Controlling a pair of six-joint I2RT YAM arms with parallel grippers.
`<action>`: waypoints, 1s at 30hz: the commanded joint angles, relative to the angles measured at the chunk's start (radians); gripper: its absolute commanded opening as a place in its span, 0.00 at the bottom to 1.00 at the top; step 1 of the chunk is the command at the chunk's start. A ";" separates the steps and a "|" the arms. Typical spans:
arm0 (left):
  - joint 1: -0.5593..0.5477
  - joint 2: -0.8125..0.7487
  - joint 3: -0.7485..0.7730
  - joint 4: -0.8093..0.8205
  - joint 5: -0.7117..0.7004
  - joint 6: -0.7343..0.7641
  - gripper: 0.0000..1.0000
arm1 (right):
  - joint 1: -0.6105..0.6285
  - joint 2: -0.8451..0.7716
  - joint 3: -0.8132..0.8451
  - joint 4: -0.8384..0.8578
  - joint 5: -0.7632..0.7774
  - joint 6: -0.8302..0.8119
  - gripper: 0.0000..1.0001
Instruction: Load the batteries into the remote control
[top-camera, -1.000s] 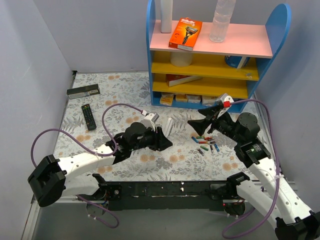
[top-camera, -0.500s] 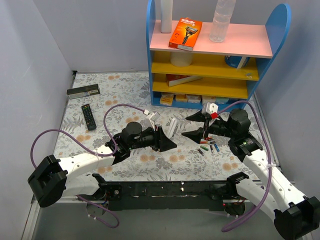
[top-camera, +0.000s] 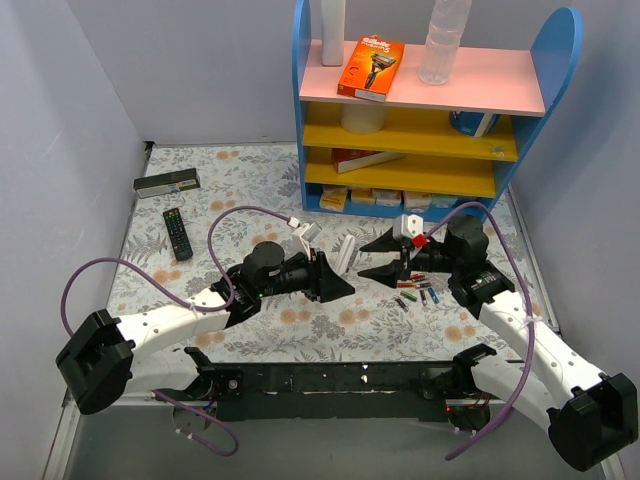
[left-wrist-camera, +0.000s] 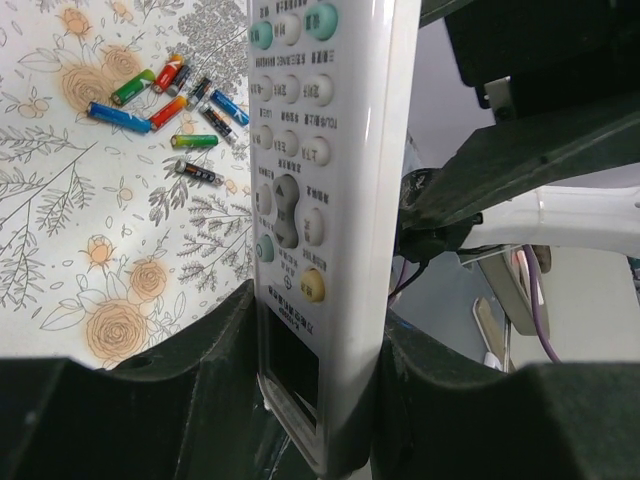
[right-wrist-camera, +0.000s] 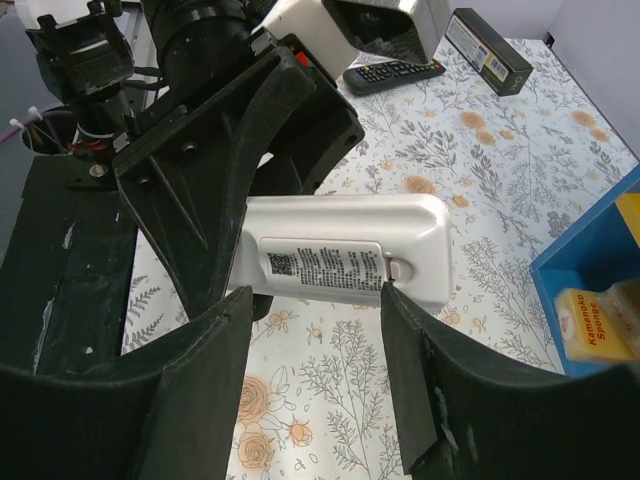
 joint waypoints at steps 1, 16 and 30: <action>0.006 -0.005 0.058 0.011 0.022 0.026 0.00 | 0.015 0.014 0.043 0.053 -0.010 -0.030 0.60; 0.006 0.015 0.087 -0.026 0.021 0.046 0.00 | 0.021 -0.005 0.054 0.095 0.079 -0.043 0.60; 0.006 0.013 0.093 -0.023 0.027 0.048 0.00 | 0.023 0.009 0.056 0.107 0.060 -0.033 0.60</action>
